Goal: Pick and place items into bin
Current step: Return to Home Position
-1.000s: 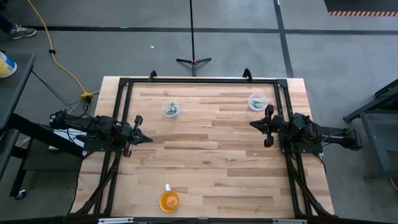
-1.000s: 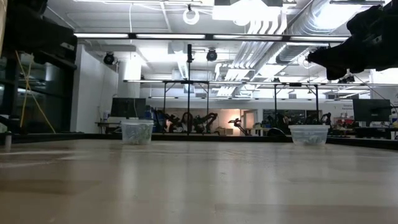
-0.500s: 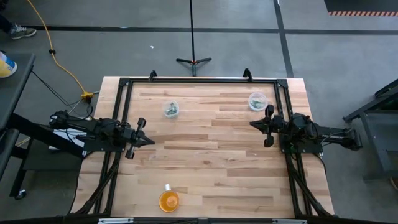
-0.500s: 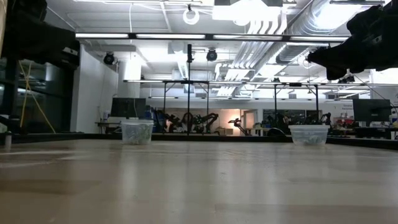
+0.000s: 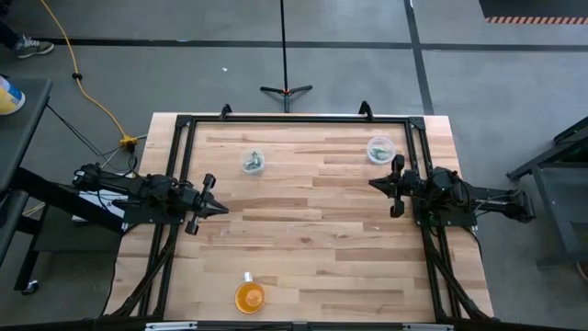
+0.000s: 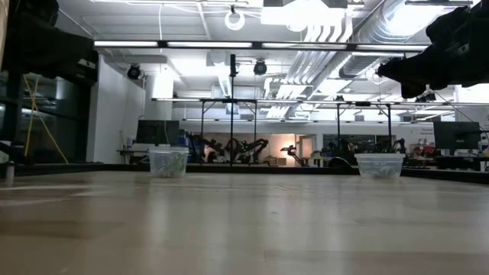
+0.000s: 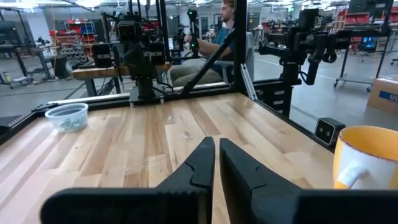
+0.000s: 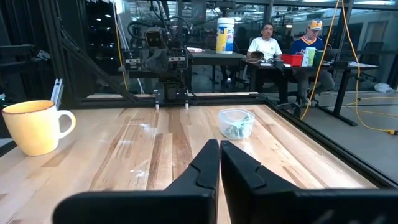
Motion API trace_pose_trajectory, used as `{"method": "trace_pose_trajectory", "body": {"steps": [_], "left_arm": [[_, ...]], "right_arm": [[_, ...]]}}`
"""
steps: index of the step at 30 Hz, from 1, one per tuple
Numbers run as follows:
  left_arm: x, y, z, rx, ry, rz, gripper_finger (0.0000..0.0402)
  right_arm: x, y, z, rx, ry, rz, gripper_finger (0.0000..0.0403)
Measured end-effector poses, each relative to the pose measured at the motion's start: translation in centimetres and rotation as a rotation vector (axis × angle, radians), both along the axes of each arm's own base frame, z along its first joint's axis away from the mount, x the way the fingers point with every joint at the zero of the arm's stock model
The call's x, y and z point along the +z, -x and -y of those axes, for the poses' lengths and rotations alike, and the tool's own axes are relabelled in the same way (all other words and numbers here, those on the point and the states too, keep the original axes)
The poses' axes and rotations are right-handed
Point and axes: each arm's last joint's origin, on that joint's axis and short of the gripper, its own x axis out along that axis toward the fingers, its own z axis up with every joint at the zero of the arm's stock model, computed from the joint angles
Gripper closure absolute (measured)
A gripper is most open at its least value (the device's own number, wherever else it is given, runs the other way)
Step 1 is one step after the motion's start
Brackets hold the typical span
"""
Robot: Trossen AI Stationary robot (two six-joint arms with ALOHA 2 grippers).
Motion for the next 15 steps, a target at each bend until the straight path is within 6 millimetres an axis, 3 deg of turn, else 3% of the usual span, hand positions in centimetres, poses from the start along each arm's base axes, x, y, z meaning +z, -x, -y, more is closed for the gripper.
{"method": "trace_pose_trajectory", "body": {"steps": [15], "left_arm": [[0.0,0.0,0.0,0.001,-0.001,0.001,0.0339]], "right_arm": [[0.02,0.0,0.0,0.0,0.0,0.0,0.0397]]}}
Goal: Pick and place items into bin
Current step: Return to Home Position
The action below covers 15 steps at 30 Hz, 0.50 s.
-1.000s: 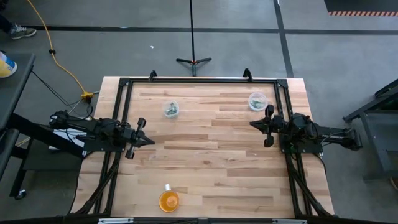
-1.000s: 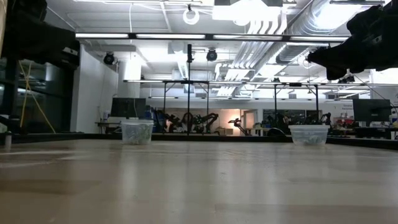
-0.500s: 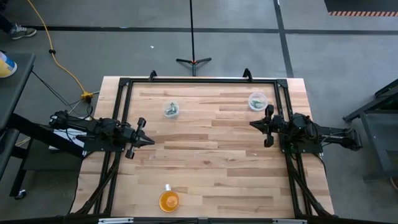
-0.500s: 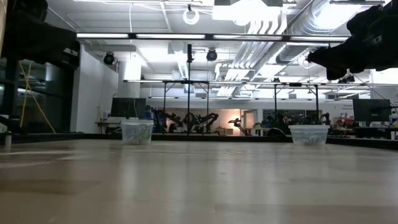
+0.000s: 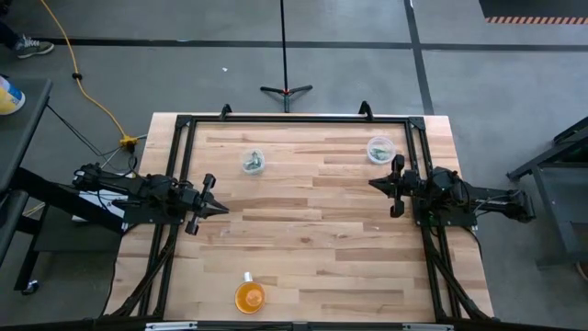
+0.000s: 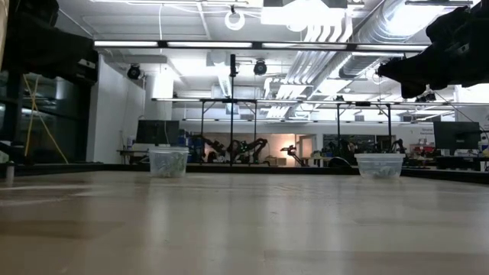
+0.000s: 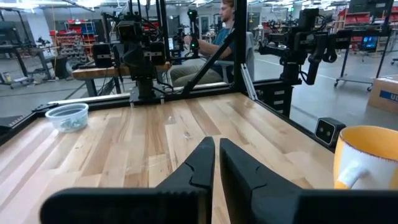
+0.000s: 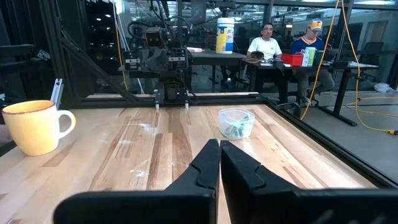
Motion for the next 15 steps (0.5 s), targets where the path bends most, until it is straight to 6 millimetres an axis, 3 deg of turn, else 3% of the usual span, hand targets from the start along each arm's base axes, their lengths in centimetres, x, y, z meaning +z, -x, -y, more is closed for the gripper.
{"method": "trace_pose_trajectory", "body": {"steps": [15], "left_arm": [[-0.01,0.0,0.0,0.0,0.0,0.0,0.0339]], "right_arm": [[0.01,0.0,0.0,0.0,0.0,0.0,0.0396]]}}
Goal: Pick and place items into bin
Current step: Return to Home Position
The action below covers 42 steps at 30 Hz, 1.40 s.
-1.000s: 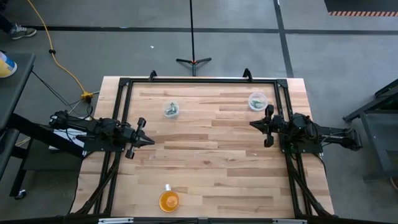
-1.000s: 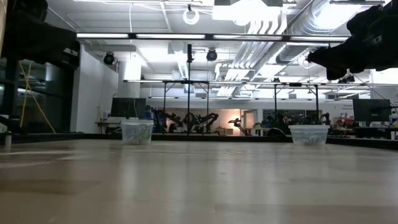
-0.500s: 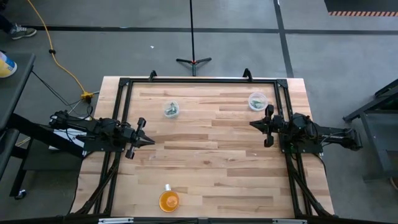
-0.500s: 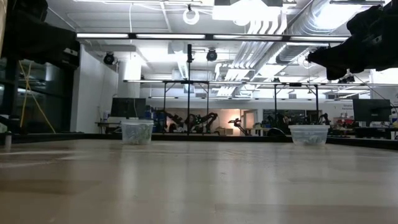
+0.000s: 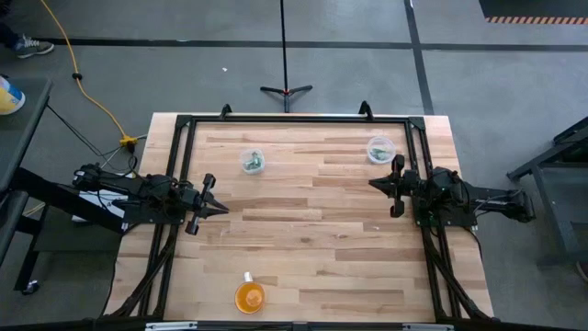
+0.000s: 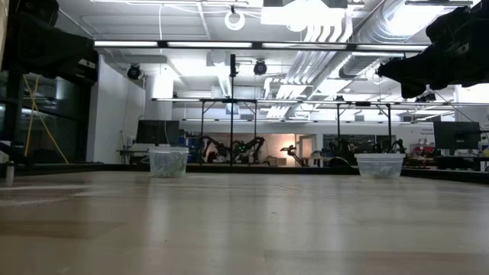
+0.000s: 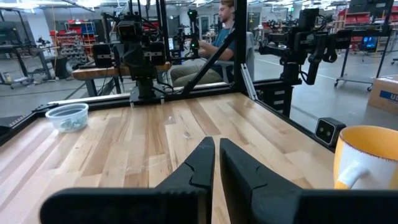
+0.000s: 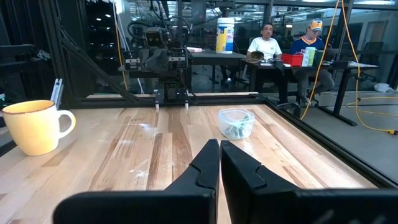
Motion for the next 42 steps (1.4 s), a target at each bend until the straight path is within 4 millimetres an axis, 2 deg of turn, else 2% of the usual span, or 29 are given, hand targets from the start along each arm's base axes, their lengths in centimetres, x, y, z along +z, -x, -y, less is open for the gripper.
{"method": "trace_pose_trajectory", "body": {"steps": [42], "left_arm": [[-0.01,0.0,0.0,0.0,0.0,0.0,0.0339]], "right_arm": [[0.0,0.0,0.0,0.0,0.0,0.0,0.0399]]}}
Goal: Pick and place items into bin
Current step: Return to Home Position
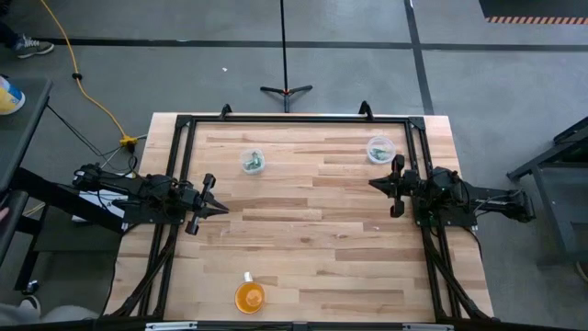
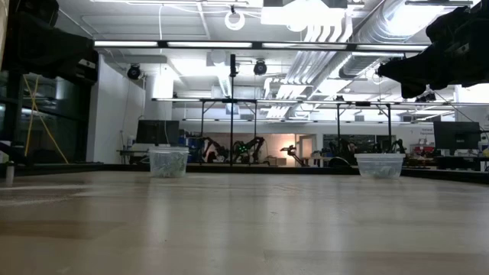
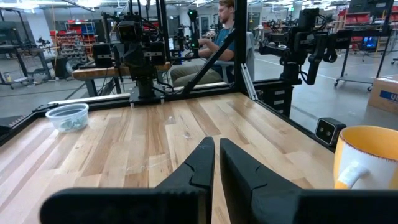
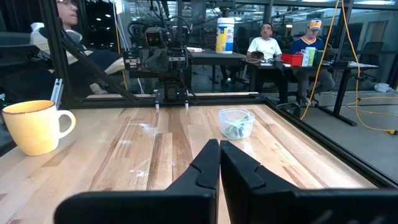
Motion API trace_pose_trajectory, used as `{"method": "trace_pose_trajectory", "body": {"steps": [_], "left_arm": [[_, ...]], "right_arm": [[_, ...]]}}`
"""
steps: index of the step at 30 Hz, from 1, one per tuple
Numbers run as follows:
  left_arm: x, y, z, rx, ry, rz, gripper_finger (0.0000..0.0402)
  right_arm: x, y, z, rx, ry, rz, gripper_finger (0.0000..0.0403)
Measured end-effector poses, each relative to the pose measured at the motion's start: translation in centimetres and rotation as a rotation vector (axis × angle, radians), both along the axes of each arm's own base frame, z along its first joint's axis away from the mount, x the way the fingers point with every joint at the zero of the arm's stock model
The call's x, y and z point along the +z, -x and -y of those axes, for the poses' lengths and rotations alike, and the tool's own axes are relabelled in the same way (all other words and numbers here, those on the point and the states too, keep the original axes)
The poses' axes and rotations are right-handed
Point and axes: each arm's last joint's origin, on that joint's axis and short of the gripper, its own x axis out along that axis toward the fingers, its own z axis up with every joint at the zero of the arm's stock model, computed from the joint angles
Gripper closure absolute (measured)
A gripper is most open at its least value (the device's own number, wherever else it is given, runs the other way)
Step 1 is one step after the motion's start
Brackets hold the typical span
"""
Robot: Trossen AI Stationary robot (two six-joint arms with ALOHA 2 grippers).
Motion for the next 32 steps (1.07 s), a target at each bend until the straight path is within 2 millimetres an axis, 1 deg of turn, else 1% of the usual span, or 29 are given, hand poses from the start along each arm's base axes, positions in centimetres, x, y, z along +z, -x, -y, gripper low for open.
{"method": "trace_pose_trajectory", "body": {"steps": [13,20,32], "left_arm": [[0.0,0.0,0.0,0.0,0.0,0.0,0.0339],[0.0,0.0,0.0,0.0,0.0,0.0,0.0339],[0.0,0.0,0.0,0.0,0.0,0.0,0.0339]], "right_arm": [[0.0,0.0,0.0,0.0,0.0,0.0,0.0401],[0.0,0.0,0.0,0.001,0.0,0.0,0.0394],[0.0,0.0,0.0,0.001,0.0,0.0,0.0399]]}}
